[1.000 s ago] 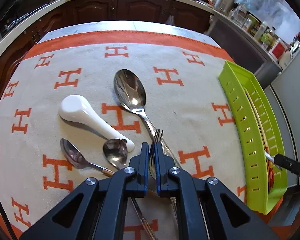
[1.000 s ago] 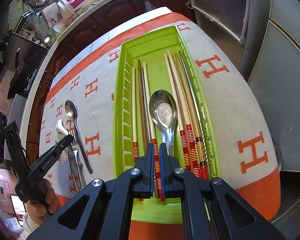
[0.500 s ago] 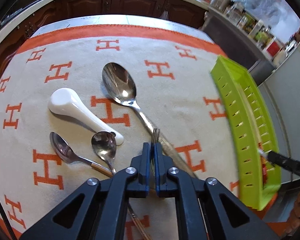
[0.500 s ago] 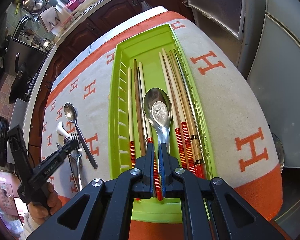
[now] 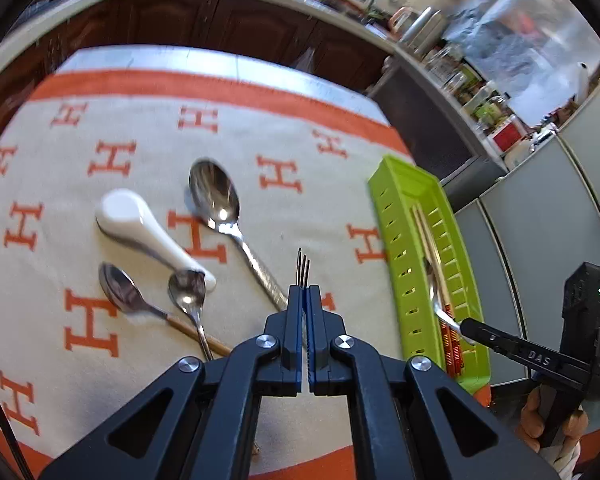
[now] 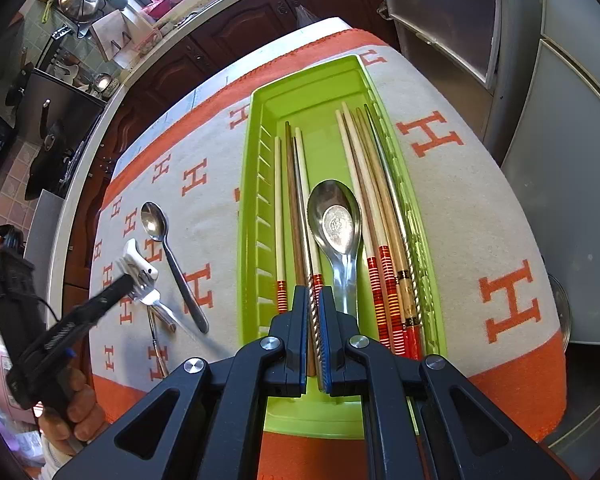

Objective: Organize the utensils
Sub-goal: 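Carry the fork into the green tray and open the left gripper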

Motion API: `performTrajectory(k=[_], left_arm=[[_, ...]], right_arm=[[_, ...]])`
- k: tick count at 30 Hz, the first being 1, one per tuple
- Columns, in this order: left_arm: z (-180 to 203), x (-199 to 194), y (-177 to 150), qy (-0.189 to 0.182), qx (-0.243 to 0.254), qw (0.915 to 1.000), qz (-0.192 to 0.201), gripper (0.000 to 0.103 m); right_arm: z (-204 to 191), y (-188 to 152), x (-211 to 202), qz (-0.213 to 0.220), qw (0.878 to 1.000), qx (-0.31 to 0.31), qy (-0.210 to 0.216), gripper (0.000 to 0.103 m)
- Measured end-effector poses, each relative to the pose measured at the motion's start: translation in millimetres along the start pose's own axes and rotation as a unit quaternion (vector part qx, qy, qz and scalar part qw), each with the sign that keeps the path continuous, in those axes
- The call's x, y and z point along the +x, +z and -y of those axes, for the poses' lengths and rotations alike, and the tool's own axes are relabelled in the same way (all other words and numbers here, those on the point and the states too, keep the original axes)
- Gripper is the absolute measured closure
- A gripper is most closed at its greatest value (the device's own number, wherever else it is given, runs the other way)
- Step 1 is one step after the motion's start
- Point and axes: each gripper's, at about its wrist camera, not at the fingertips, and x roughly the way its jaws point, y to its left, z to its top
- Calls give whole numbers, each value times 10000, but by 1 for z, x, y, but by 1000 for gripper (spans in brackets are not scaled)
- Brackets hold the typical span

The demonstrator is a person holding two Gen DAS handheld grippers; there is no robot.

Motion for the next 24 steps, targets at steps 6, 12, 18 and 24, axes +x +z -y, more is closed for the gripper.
performTrajectory(k=[6,12,18,24], left_arm=[[13,-33,1,-71,337,9976,593,103],[27,-59,5,-251,598,9939,897,103],[47,-68,14,-641,747,9922,760,103],[93,-28,21,-900,1262,9877,186,103]], right_arm=[[-6,-1,-4,37,9999,-100,75,98],[-10,-3,-11,99,9998,-125,119,98],[0,-2,-34,405,9992,-17,69,98],[32,-9,-60,669,9972,312,-79,98]])
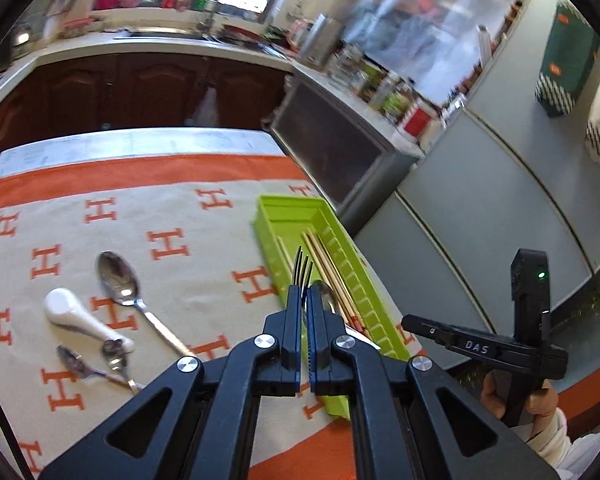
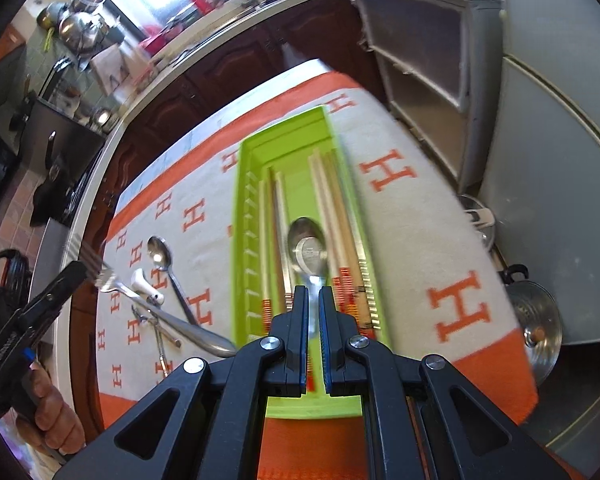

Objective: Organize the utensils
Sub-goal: 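Carry the fork into the green tray and open the left gripper, then move the right gripper back over the remaining spoons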

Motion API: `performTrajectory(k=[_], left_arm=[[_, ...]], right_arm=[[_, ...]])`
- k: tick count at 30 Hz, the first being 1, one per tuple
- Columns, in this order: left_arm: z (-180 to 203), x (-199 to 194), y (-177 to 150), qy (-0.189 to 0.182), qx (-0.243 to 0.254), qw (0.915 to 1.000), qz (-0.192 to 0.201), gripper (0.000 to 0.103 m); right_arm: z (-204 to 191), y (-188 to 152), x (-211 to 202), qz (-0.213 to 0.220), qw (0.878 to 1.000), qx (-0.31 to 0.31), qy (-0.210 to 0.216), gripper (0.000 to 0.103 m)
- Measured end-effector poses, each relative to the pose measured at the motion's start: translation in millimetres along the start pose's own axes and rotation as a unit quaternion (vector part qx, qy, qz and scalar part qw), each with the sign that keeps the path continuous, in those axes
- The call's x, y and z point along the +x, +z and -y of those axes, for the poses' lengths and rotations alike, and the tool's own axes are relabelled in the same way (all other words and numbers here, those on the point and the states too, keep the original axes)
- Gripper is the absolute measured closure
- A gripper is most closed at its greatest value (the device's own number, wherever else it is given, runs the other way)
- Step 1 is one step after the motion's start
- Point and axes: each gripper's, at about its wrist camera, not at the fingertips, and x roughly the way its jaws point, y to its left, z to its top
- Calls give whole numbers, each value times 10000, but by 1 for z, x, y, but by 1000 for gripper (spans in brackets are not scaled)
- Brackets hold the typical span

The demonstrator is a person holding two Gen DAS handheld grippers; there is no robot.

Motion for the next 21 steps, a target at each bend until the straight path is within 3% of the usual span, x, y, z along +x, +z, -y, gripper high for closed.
performTrajectory(k=[4,8,14,21], left_arm=[[22,51,3,42,415,9976,-551,103],[28,95,4,179,374,9946,-949,102],[26,106,3,251,1,9953,-936,85],[16,98,-11,518,-184,9939,-951,80]], right_arm=[[25,-4,-9,35,9997,219,-107,98],[47,-9,-10,3,9989,431,-155,97],[55,-10,-3,-41,9987,496,-144,98],[39,-6,17,-181,9991,372,-45,97]])
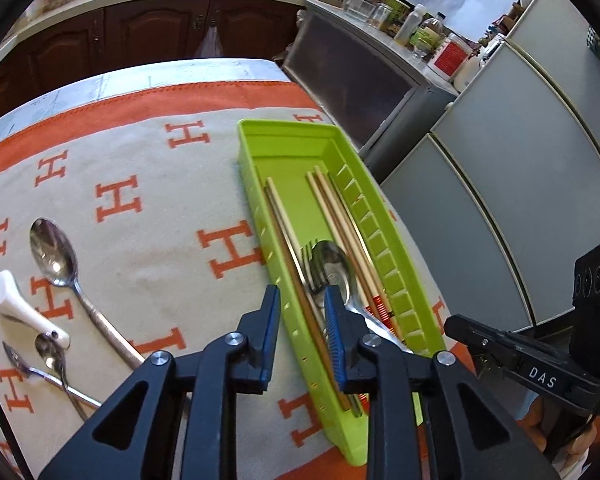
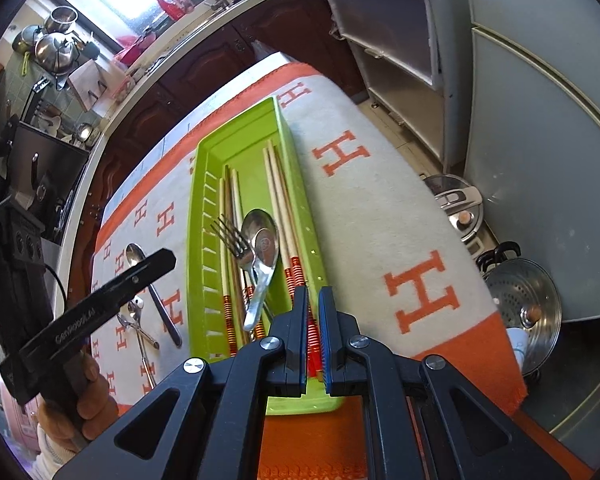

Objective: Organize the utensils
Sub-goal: 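Move the right gripper back over the remaining spoons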

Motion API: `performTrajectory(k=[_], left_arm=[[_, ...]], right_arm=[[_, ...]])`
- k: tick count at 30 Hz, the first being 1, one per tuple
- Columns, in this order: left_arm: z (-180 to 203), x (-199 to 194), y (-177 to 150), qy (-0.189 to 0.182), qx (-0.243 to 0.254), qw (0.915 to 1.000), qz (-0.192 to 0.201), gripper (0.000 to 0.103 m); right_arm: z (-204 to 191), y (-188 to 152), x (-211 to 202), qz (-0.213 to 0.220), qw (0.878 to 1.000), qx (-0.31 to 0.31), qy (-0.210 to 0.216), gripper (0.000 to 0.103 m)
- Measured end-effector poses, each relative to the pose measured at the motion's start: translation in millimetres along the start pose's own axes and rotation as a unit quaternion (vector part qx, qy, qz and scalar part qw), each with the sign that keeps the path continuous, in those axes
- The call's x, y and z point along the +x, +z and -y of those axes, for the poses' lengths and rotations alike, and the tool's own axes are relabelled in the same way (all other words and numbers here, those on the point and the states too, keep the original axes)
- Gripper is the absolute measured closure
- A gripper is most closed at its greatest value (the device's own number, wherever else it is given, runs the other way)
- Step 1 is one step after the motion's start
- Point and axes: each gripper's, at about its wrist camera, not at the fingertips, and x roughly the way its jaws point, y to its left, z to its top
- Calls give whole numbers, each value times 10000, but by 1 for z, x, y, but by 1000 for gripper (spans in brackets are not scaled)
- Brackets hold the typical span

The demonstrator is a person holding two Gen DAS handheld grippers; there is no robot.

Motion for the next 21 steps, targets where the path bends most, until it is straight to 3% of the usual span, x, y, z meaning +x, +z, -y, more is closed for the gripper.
performTrajectory(k=[12,21], left_arm=[[-48,-25,-39,654,-620,9959,-73,76],[-89,-58,-65,1091,-1032,9886,102,65]], right_arm=[[-39,-2,23,-171,9991,-391,34,97],[-88,-9,26,-232,9945,-1025,26,98]])
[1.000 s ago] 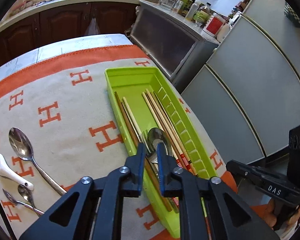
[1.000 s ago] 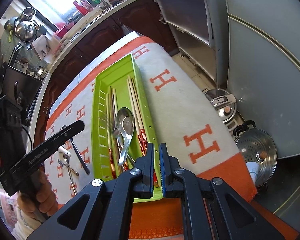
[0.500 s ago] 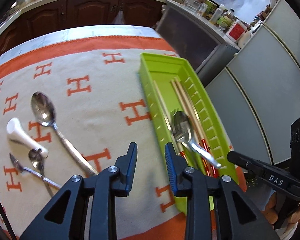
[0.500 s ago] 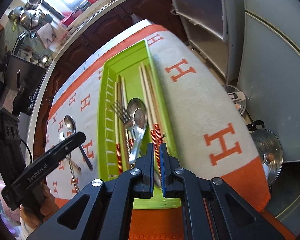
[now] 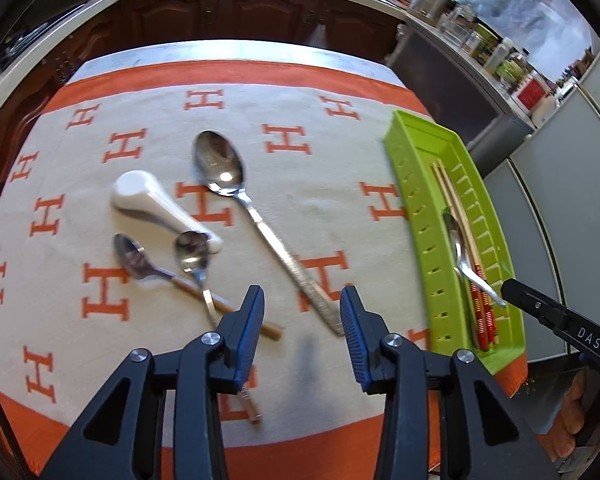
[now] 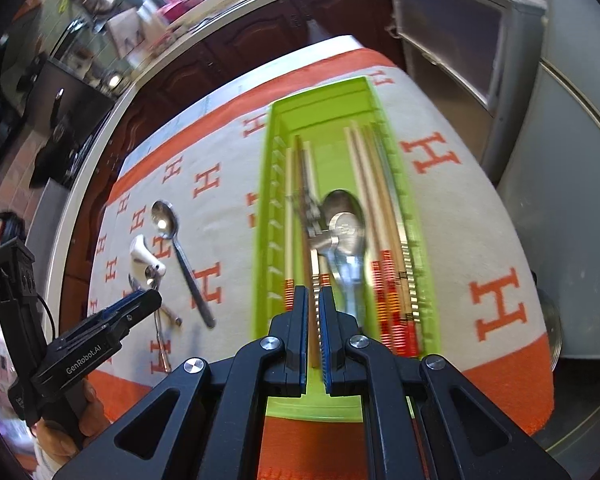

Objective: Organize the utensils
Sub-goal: 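Move the right gripper back over the remaining spoons, then grasp the long metal spoon by its handle with the right gripper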

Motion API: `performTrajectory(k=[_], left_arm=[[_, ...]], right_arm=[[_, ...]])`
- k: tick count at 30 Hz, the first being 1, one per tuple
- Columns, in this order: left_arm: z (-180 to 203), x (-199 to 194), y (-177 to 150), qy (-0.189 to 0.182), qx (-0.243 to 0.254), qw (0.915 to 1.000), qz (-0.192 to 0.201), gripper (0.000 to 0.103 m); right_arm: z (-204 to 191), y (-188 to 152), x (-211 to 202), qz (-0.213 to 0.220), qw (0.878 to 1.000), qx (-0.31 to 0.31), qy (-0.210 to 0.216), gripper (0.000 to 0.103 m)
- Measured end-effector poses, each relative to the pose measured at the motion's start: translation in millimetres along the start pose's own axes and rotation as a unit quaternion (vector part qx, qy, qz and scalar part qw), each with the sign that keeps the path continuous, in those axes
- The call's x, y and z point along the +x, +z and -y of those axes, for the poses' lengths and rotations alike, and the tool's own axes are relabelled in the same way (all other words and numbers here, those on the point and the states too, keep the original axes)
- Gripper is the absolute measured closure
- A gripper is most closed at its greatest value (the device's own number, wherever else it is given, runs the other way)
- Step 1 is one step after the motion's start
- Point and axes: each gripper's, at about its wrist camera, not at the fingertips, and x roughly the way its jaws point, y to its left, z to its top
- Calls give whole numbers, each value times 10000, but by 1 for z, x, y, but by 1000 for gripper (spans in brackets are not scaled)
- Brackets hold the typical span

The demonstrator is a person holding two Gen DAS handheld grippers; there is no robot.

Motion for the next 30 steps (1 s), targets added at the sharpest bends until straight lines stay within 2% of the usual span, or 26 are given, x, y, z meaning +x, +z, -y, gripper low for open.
performTrajectory(k=[7,15,19,24,27,30], left_arm=[[-52,-12,-5,205,-563,9982,46,64],[-106,-16,0,322,-1138,9930,36,62],[-125,-13,7,255,-1362,9903,42,58],[-136,-4,14,112,-1552,9878,-9,57],[-138,0,15,25,-1583,9874,-41,57],[-140,1,14,-32,-1606,9870,-59,57]], right_arm=[[-61,2,16,-225,9973,-704,37,98],[-135,19,48,-590,9860,-1555,134,97],[-163,40,77,-815,9798,-1816,207,97],[-191,62,123,-1228,9687,-2081,564,87],[-199,72,153,-1468,9627,-2153,733,84],[-202,76,179,-1681,9607,-2099,696,84]])
